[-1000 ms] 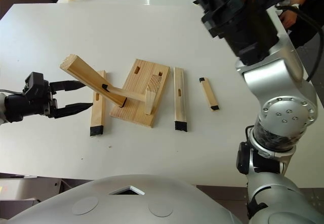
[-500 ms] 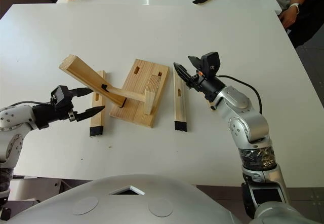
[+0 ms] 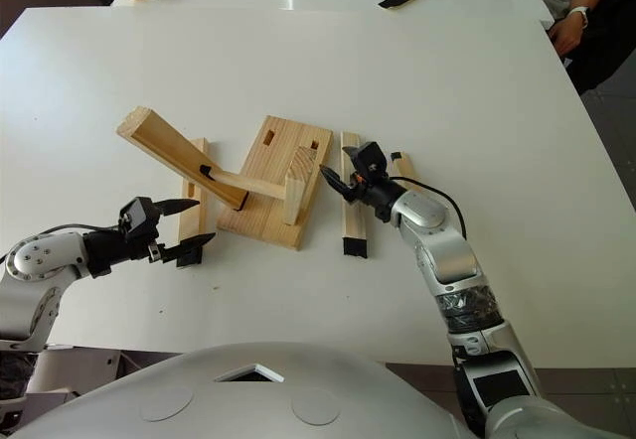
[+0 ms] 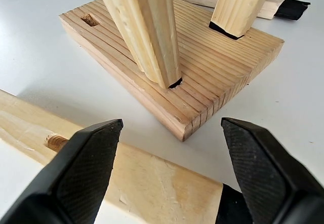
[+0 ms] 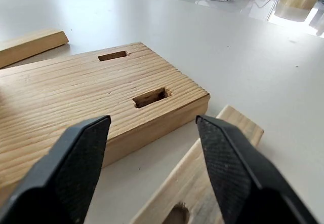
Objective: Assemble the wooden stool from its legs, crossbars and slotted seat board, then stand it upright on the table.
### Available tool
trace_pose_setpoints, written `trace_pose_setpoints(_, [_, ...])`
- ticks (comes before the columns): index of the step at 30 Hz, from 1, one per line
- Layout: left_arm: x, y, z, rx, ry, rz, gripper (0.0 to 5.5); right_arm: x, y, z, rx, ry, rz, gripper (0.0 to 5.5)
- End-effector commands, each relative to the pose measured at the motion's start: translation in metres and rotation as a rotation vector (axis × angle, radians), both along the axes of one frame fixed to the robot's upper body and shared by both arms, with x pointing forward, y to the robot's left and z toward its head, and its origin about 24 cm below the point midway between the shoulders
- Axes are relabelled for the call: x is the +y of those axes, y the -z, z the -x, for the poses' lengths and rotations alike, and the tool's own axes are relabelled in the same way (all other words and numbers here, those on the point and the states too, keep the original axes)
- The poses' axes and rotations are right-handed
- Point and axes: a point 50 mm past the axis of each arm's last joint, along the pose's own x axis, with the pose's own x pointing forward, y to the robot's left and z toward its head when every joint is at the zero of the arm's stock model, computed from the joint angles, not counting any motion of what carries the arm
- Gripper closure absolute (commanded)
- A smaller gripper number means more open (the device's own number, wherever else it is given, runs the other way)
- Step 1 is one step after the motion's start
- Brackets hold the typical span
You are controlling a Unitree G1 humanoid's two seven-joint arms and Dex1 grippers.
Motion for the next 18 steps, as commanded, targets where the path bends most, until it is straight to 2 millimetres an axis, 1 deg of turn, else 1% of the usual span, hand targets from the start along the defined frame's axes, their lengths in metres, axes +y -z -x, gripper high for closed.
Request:
trace_pose_setpoints(1, [0.006,0.0,-0.003,-0.02,0.022,-0.067,1.87,-0.019,0.011,0.001,-0.12,-0.009,0.271,2.37])
trace_pose_setpoints(3, [0.01,0.0,-0.003,-0.026,0.02,-0.084,1.87,-0.026,0.013,0.002,-0.153,-0.012,0.327,2.37])
trace_pose_setpoints(6, [0.012,0.001,-0.002,-0.028,0.021,-0.094,1.87,-0.032,0.013,0.004,-0.176,-0.01,0.356,2.37])
trace_pose_setpoints(9, [0.013,0.004,0.0,-0.027,0.018,-0.107,1.87,-0.04,0.013,0.007,-0.176,0.001,0.369,2.37])
trace_pose_setpoints(13, [0.016,0.008,0.0,-0.015,0.002,-0.123,1.87,-0.058,0.017,0.012,-0.159,0.033,0.407,2.37])
trace_pose_setpoints(18, [0.023,0.013,0.002,0.004,-0.023,-0.157,1.87,-0.073,0.015,0.013,-0.156,0.065,0.426,2.37])
